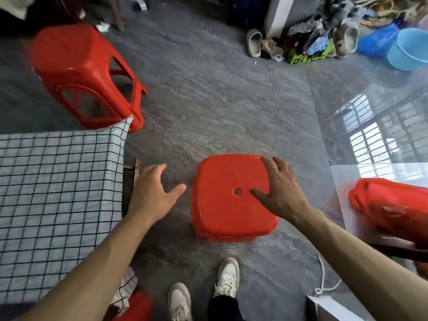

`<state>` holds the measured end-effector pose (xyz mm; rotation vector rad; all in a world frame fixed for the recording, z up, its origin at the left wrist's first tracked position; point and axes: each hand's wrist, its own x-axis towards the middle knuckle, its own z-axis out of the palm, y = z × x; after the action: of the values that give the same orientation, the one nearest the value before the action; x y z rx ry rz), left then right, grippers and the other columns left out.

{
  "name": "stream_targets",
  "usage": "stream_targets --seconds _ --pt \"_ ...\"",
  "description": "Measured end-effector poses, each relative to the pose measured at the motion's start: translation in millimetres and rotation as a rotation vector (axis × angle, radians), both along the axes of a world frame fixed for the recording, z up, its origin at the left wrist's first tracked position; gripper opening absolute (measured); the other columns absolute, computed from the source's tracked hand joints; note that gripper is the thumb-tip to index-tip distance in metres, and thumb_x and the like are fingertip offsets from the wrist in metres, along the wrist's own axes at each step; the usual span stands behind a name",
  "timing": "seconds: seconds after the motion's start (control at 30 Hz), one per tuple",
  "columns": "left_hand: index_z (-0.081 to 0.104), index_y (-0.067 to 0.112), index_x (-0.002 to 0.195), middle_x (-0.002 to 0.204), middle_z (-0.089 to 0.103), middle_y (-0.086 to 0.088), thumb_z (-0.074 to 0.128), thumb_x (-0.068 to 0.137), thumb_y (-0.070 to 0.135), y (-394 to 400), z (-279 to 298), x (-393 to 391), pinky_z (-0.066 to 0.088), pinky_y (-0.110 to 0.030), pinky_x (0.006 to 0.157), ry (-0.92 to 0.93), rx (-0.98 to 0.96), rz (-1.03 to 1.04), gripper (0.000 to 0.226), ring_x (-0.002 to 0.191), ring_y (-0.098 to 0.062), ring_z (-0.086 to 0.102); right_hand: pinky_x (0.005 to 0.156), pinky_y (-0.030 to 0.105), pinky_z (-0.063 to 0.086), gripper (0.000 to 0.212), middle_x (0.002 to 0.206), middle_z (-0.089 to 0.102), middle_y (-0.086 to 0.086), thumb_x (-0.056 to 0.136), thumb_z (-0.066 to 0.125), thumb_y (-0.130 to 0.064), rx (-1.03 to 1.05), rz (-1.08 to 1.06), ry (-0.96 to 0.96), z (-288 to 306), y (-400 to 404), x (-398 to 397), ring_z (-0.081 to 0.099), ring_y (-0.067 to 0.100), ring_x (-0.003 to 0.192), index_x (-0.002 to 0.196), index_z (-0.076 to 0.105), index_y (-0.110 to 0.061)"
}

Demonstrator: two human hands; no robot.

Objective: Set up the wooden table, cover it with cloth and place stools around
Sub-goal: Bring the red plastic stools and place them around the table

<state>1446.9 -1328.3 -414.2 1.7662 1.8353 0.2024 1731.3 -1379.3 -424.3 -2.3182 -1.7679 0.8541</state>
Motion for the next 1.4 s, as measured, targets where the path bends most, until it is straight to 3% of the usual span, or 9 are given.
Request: stream_targets --seconds 0.33,0.53,0.7,1.03,1.33,1.4 --pt "0.05 0.011 0.138 0.139 0.049 -0.008 0.075 0.081 0.041 -40 173 -54 0.035 -0.031 0.108 -0.122 0.191 -0.067 0.069 0.128 -0.022 0.046 0.11 0.055 0.035 0.085 0.159 0.016 0.014 0.084 0.07 -0.043 0.159 0.095 -0.069 185 -30 -85 0.018 0.034 0.145 0.152 0.022 -0.025" --pt "0.056 0.009 0.13 0.132 0.056 -0.013 0.074 0.08 0.042 -82 229 -107 0.037 -0.04 0.108 -0.125 0.261 -0.035 0.062 0.125 -0.027 0.049 0.113 0.055 0.031 0.091 0.16 0.014 0.015 0.084 0.071 -0.041 0.28 0.015 -0.055 263 -69 -127 0.016 0.037 0.146 0.153 0.014 -0.027" --pt "0.061 0.008 0.124 0.126 0.058 -0.015 0.074 0.081 0.037 -110 257 -129 0.039 -0.043 0.106 -0.134 0.304 0.003 0.054 0.121 -0.029 0.051 0.111 0.055 0.032 0.086 0.158 0.018 0.012 0.085 0.068 -0.045 0.334 0.063 -0.106 315 -86 -131 0.019 0.036 0.144 0.153 0.018 -0.026" --pt "0.062 0.006 0.123 0.12 0.062 -0.016 0.064 0.088 0.041 -168 283 -88 0.039 -0.04 0.101 -0.123 0.372 0.071 0.05 0.118 -0.029 0.052 0.108 0.056 0.035 0.079 0.157 0.02 0.011 0.086 0.067 -0.045 0.341 0.204 -0.06 337 -122 -97 0.021 0.033 0.143 0.15 0.026 -0.025" --pt "0.059 0.008 0.123 0.123 0.057 -0.008 0.057 0.094 0.039 -274 272 -38 0.037 -0.032 0.099 -0.102 0.302 0.371 0.043 0.116 -0.021 0.049 0.108 0.051 0.037 0.075 0.151 0.031 0.01 0.082 0.069 -0.041 0.269 0.472 0.095 308 -138 -108 0.03 0.033 0.139 0.147 0.035 -0.022" --pt "0.058 0.009 0.127 0.129 0.055 -0.009 0.053 0.091 0.049 -307 271 -57 0.035 -0.035 0.105 -0.075 0.278 0.451 0.053 0.123 -0.023 0.047 0.104 0.051 0.04 0.075 0.145 0.036 0.011 0.079 0.067 -0.042 0.244 0.585 0.116 304 -146 -136 0.036 0.034 0.133 0.143 0.036 -0.02"
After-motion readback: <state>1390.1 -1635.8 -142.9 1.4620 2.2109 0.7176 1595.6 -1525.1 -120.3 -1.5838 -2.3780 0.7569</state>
